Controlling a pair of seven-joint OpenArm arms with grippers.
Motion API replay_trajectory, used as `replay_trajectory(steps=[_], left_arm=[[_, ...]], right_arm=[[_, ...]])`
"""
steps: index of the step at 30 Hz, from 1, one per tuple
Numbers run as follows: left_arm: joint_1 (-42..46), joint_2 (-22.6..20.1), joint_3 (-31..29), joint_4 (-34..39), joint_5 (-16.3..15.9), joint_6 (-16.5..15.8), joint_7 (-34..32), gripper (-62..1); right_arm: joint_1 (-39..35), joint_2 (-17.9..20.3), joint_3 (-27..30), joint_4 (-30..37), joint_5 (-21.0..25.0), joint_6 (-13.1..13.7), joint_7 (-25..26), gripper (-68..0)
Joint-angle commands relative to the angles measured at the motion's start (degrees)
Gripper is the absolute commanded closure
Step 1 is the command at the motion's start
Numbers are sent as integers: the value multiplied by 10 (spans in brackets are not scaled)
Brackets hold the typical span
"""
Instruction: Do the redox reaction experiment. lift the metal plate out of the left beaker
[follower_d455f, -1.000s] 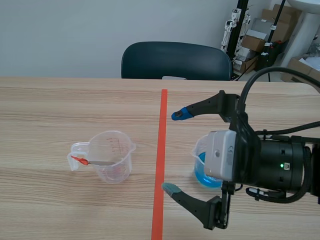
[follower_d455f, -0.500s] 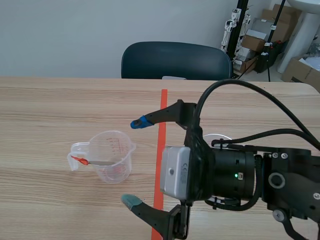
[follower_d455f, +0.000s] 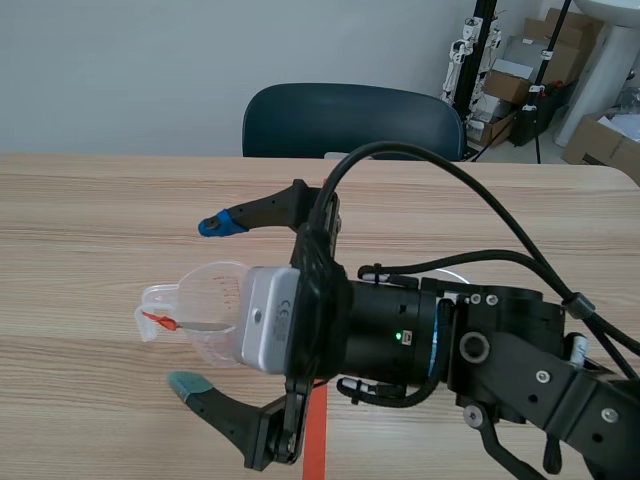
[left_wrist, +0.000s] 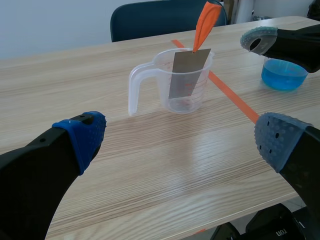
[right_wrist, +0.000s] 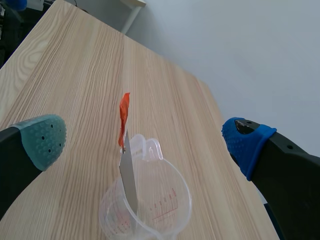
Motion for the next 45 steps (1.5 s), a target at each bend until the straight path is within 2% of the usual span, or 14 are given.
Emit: replay_trajectory(steps=[1,10,19,22,24,28,33,36,37,45], left_arm=[[-2,1,2,-1,-1,-1,-7,-623],[-18,3,2,-44,-1,-5,-35,-623],[-38,3,2,-46,0,-5,-41,-623],[-46,3,2,-46,-1,-5,-43,-623],[-48,3,2,-46,-1,-5,-47,-623],[-48,3,2,-46,-2,-5,-45,-623],[-48,3,2,-46,-2,-5,-44,-623],[-48,3,2,-46,-2,-5,-44,-623],[-48,3,2,-46,-2,-5,-44,-623],[-48,3,2,-46,-1,-5,-44,-623]], right_arm=[[5,-14,2,-6,2,0,0,-667],[7,-54,-11,-36,-40,0,-6,-667],[7,-55,-16,-38,-40,-1,-6,-663],[7,-55,-16,-38,-40,-10,-5,-662],[7,-55,-16,-38,-40,-20,-6,-607],[7,-55,-16,-38,-40,-20,-7,-430],[7,-55,-16,-38,-40,-20,-7,-152],[7,-55,-16,-38,-40,-19,-9,-30],[7,-55,-16,-38,-40,-19,-11,-2],[7,-55,-16,-38,-33,-20,-17,-2]])
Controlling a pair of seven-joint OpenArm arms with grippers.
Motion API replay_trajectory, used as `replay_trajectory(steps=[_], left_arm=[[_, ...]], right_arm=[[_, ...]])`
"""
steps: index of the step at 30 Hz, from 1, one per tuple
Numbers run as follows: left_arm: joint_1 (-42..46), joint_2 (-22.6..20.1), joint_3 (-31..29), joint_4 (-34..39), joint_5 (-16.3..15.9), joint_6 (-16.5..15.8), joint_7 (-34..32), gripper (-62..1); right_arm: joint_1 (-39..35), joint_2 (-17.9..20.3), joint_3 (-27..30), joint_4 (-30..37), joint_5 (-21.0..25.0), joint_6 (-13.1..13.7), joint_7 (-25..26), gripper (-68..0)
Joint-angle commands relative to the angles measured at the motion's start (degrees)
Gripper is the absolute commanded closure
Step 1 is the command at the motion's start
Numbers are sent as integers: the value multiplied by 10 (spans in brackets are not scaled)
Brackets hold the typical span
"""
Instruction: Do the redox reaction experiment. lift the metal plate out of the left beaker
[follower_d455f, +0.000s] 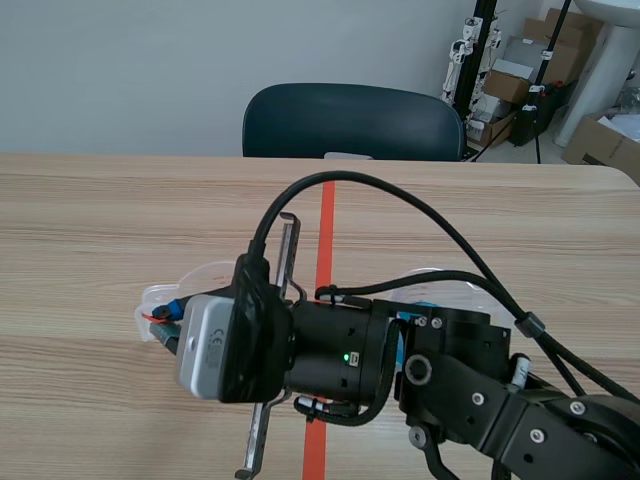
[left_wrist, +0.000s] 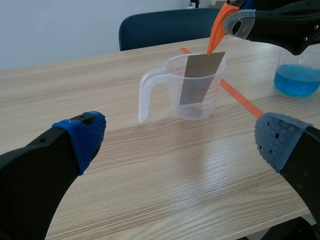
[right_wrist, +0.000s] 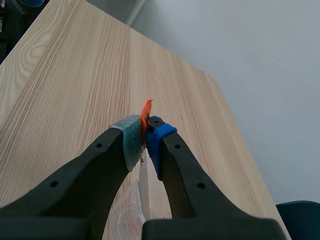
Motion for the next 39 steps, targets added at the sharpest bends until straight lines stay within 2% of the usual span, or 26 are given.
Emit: replay_trajectory(steps=[1,6,18,31,36,39], left_arm=[[4,1,2,9,-3,-1,-10,-623],[4,1,2,9,-3,-1,-10,-623],[4,1,2,9,-3,-1,-10,-623],[4,1,2,9,-3,-1,-10,-623],[4,1,2,9,-3,-1,-10,-623],[4,1,2,9,-3,-1,-10,-623]], right_arm=[[7,-1,1,7,15,-2,2,-2],[9,0,1,7,61,-2,-7,-2],[40,0,1,7,195,-2,-77,-2],[74,1,1,7,412,0,-210,-2],[82,1,1,7,471,5,-259,-2],[83,1,1,7,478,7,-271,-2]])
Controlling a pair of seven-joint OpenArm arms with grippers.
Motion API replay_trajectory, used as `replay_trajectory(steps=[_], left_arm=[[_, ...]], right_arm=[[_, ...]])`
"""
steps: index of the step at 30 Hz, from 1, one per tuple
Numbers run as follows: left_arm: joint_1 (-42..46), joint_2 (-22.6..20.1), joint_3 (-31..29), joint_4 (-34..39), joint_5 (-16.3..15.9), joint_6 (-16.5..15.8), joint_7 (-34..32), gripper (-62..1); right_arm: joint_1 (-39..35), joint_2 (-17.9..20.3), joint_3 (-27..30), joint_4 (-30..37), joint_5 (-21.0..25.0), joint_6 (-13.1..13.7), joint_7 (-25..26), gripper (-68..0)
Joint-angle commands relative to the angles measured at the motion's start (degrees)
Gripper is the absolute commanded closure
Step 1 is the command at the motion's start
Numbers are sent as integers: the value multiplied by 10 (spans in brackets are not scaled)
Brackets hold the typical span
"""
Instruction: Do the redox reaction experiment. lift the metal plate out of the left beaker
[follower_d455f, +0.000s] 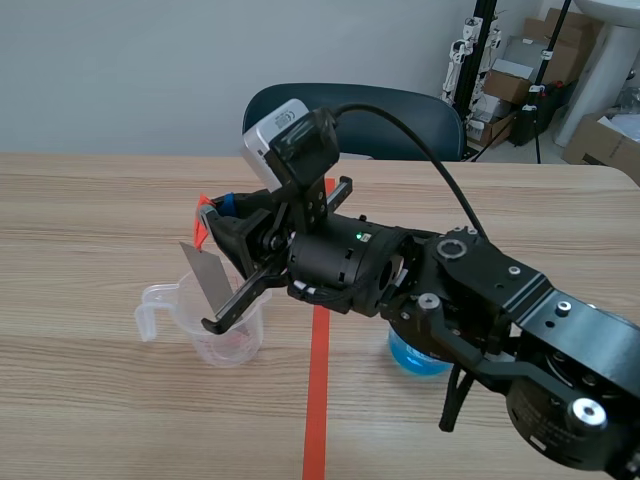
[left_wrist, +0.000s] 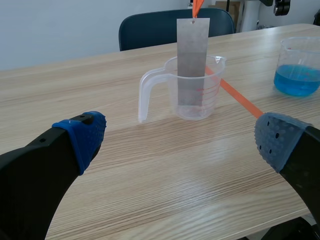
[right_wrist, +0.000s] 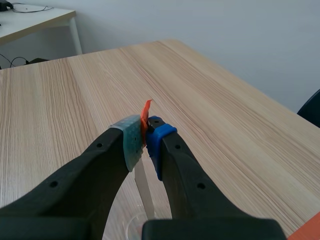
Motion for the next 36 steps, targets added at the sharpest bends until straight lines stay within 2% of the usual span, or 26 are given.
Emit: replay_trajectory(steps=[1,3,10,19,24,32,36], left_arm=[[4,1,2,9,-3,-1,-10,-623],[4,1,2,9,-3,-1,-10,-623],[4,1,2,9,-3,-1,-10,-623],[4,1,2,9,-3,-1,-12,-623],[3,1,2,9,-3,-1,-12,-623],[3,1,2,9,-3,-1,-12,-623],[3,1,2,9,-3,-1,-12,-623]], right_arm=[[7,1,0,6,-2,9,-7,-2],[7,1,0,6,2,17,-14,-2],[7,2,1,18,10,17,-44,-2],[7,15,5,93,18,17,-110,-2],[7,14,30,120,24,17,-155,-2],[7,14,62,168,24,17,-200,-2],[7,18,63,197,52,17,-233,-2]])
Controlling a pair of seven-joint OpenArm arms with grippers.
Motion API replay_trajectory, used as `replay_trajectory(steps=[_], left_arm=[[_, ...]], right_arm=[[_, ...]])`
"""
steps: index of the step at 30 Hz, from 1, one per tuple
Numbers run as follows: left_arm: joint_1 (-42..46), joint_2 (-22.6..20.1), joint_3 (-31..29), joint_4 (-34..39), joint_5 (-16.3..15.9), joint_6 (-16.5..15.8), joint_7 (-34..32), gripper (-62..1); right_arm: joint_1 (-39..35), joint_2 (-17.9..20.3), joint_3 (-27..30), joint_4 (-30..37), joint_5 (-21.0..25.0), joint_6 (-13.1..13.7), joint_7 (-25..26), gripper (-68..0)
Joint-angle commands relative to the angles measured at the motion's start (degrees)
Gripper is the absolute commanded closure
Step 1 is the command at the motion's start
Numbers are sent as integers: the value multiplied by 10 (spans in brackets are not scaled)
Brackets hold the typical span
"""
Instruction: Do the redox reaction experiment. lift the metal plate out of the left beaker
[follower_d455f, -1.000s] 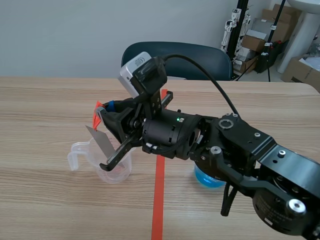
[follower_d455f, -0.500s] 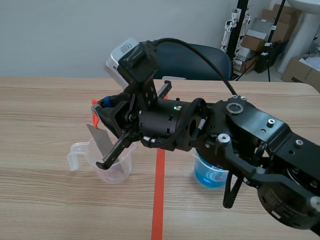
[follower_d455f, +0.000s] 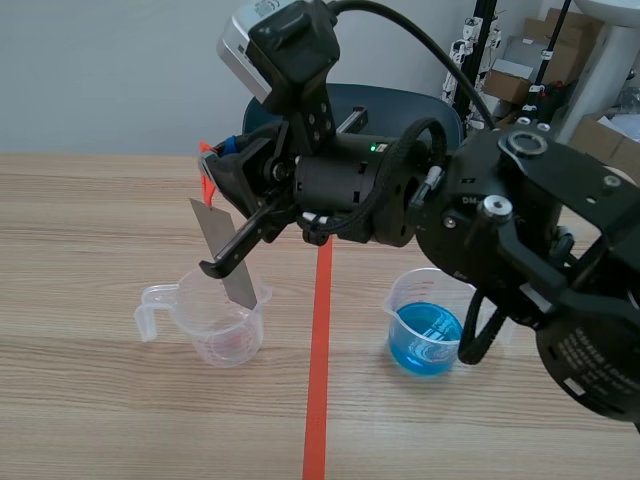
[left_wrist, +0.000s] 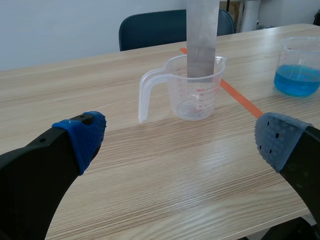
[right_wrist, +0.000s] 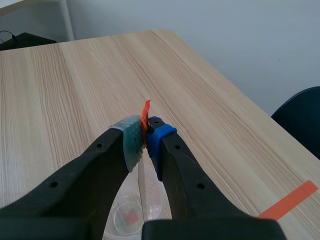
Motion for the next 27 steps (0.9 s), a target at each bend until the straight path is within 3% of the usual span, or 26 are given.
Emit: replay_trajectory(steps=[1,12,16,21,27], left_arm=[[3,1,2,9,-3,-1,-12,-623],[3,1,2,9,-3,-1,-14,-623],[3,1,2,9,-3,-1,-14,-623],[3,1,2,9,-3,-1,-14,-623],[3,1,2,9,-3,-1,-14,-623]], right_arm=[[11,6,2,23,20,-2,-3,-2],[48,10,26,61,145,-2,-97,-2],[55,10,35,67,152,-2,-103,-2],[69,10,43,70,203,-2,-128,-2],[76,10,57,90,225,-2,-145,-2]])
